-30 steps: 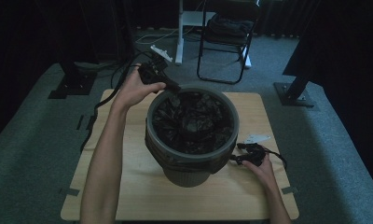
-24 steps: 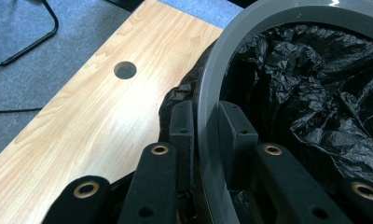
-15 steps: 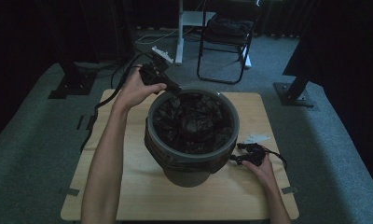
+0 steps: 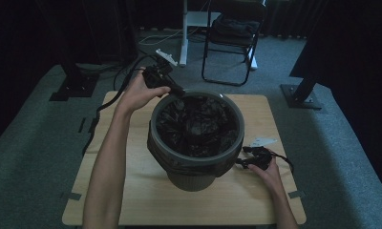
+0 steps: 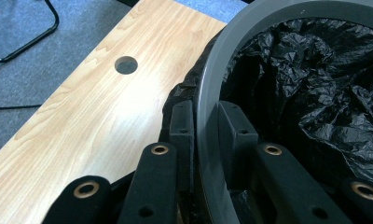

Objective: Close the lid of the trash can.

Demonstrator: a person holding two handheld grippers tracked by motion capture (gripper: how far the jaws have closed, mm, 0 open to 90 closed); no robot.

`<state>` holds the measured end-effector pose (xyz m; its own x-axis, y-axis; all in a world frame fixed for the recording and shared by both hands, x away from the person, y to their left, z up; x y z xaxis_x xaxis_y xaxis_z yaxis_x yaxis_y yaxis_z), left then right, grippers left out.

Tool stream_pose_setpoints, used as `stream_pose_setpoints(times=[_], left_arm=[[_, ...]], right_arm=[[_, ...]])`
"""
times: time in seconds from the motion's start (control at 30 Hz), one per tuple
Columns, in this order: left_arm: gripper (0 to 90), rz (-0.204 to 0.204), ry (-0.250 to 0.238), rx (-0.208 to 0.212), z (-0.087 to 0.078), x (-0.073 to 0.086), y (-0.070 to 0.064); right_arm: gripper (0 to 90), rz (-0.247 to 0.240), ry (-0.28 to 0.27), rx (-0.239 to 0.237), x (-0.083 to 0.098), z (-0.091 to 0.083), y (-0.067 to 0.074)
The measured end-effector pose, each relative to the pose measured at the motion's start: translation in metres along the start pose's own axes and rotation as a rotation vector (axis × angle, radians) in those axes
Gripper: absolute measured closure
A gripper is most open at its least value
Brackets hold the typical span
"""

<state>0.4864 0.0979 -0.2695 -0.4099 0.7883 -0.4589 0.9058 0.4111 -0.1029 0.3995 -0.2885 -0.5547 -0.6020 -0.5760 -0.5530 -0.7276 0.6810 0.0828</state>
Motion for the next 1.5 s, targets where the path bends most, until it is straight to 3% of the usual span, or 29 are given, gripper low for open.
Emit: stream_pose_setpoints(times=[0.43,1.13,1.27,1.5], left_arm=[[77.1,-0.013,0.001,-0.021,0.001,0.0017,0.001],[75.8,0.007,-0.012,-0.044,0.0007,0.0043,-0.0024],[71.0,0.015,-0.023,-0.034,-0.0011,0.0049,-0.0028],[59.6,0.001,-0.054,-0.056,-0.006,0.0066,-0.0019]], right_arm=[[24.4,-0.001,0.0,-0.002,0.0001,-0.0001,0.0001],[24.4,-0.001,0.0,-0.002,0.0001,-0.0001,0.0001],[24.4,0.0,0.0,-0.001,0.0001,-0.0001,0.0001],[24.4,0.0,0.0,-0.001,0.0001,-0.0001,0.0001]])
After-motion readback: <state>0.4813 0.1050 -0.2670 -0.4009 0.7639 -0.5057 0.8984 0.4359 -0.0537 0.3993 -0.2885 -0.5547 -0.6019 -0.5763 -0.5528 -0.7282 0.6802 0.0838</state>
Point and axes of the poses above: each handheld gripper's, and its own axes: z roughly forward along the jaws, x roughly out of its underside, y roughly to its left, the point moved 1 cm from there along z, roughly forward along the jaws, and after that the axes turned 15 degrees about y, right-handed, at the moved point
